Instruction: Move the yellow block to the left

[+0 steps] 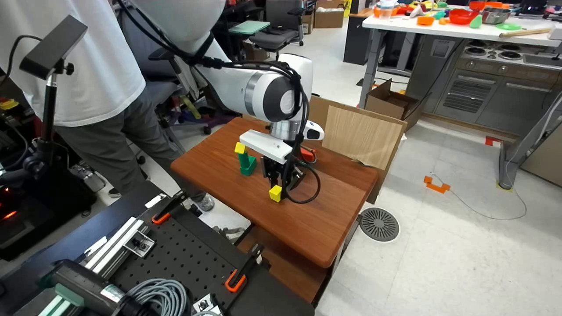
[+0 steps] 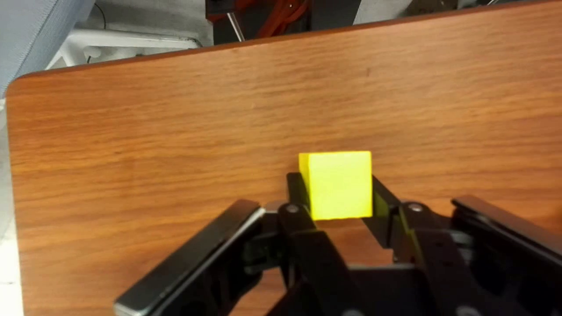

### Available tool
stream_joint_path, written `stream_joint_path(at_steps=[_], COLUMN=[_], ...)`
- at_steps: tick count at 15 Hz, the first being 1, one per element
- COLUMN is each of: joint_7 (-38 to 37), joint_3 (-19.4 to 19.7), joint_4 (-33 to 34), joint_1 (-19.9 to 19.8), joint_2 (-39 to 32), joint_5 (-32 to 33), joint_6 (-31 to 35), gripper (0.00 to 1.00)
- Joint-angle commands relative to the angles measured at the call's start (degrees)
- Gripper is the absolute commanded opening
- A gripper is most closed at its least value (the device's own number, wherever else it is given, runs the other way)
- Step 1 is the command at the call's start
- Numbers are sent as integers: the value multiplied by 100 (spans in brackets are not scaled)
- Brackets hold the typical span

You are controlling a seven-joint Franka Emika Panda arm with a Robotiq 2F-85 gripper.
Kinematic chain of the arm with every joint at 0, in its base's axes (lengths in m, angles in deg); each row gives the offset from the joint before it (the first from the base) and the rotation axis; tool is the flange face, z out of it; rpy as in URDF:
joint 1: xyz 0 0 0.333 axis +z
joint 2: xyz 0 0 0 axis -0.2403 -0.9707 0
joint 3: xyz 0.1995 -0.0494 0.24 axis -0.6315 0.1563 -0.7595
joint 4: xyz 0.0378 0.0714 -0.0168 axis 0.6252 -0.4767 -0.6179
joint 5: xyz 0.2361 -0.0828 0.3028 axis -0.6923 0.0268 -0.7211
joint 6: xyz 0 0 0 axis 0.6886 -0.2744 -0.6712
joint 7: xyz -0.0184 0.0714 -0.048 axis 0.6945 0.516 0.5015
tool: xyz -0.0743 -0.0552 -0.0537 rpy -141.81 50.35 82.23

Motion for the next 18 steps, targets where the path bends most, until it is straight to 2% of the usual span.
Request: stream_joint_path(at_steps=[1,9,10,11,12,16,17,18], joint_7=[115,152,162,180,204,266,351,439], joint_3=[-125,-257,-248,-229,-222,-153,-135,-116], joint_4=[-313,-323,-307,-321,-352,-612,-731,-837], joint_1=[135,307,309,314,309,283,242,197], joint_2=[163,68,64,80,108,427,617,814], joint_5=[2,3,12,46,65,138,161,176], joint_6=[34,-16,-72,-48,-19,-20,1,30], gripper=[10,10,60,61,66,96,100,100])
